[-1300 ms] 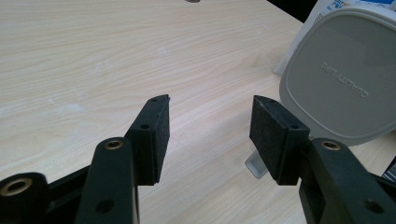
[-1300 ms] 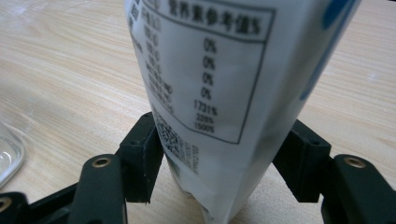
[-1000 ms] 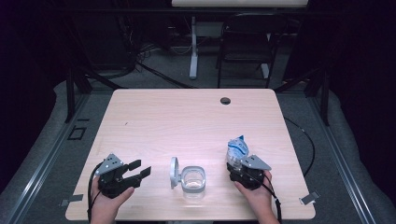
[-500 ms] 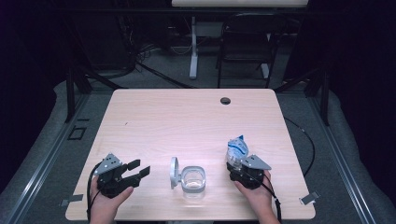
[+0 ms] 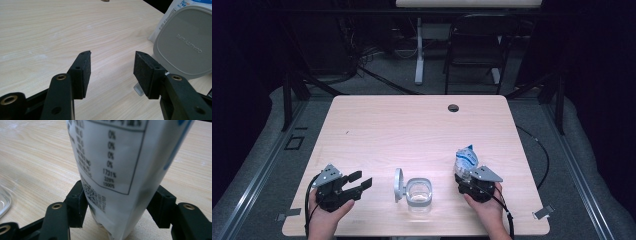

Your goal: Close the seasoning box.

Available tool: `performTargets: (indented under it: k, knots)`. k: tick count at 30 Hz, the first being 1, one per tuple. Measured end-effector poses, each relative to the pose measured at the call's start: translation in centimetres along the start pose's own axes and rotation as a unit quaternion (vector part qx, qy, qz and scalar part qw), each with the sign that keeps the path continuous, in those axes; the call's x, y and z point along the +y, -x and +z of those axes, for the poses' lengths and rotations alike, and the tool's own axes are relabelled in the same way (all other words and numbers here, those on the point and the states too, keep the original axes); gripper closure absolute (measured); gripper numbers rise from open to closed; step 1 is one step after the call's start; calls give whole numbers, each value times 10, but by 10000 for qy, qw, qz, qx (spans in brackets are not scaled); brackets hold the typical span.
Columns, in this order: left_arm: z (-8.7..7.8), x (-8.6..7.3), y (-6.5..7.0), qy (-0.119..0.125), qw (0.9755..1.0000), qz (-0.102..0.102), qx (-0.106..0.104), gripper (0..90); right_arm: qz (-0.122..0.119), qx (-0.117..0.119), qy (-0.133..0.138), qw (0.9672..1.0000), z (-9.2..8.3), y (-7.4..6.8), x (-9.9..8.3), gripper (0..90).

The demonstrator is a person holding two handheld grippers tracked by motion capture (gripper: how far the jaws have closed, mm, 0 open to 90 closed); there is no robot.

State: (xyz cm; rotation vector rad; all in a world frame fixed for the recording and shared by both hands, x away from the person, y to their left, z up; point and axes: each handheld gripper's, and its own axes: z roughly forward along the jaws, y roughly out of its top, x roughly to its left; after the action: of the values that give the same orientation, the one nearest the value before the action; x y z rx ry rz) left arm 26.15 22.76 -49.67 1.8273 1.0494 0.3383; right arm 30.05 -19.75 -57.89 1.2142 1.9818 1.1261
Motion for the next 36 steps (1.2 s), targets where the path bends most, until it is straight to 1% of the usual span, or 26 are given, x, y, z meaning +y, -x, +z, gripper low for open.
performTargets:
  k: [4, 6, 9, 14, 16, 28, 31, 35, 36]
  knots:
    - [0, 0, 0, -13, 10000, -13, 8, 486, -5, -17, -8, 10000, 0, 0, 0, 400]
    - [0, 0, 0, 8, 10000, -10, 24, 486, 36, 18, 47, 10000, 1, 0, 0, 405]
    - [-1, 0, -1, -9, 10000, -22, 15, 486, 24, 85, 68, 9999, 1, 2, 0, 412]
    - [-1, -1, -2, 7, 10000, -22, 20, 486, -46, 154, 52, 9999, 0, 4, 0, 418]
    - [-1, -1, -2, 6, 10000, -16, 21, 486, -34, 145, 81, 9999, 0, 4, -1, 421]
    - [-1, -1, -3, -4, 10000, -36, 39, 486, -136, 212, 88, 9996, 0, 6, -1, 428]
    - [-2, -1, -4, -11, 10000, -32, 41, 486, -205, 182, 51, 9996, -1, 7, 0, 430]
    - [-2, -1, -4, -12, 10000, -27, 43, 486, -229, 172, 36, 9996, -2, 7, 0, 431]
    - [-2, -1, -4, -13, 10000, -33, 43, 486, -202, 175, 72, 9996, -2, 7, 0, 431]
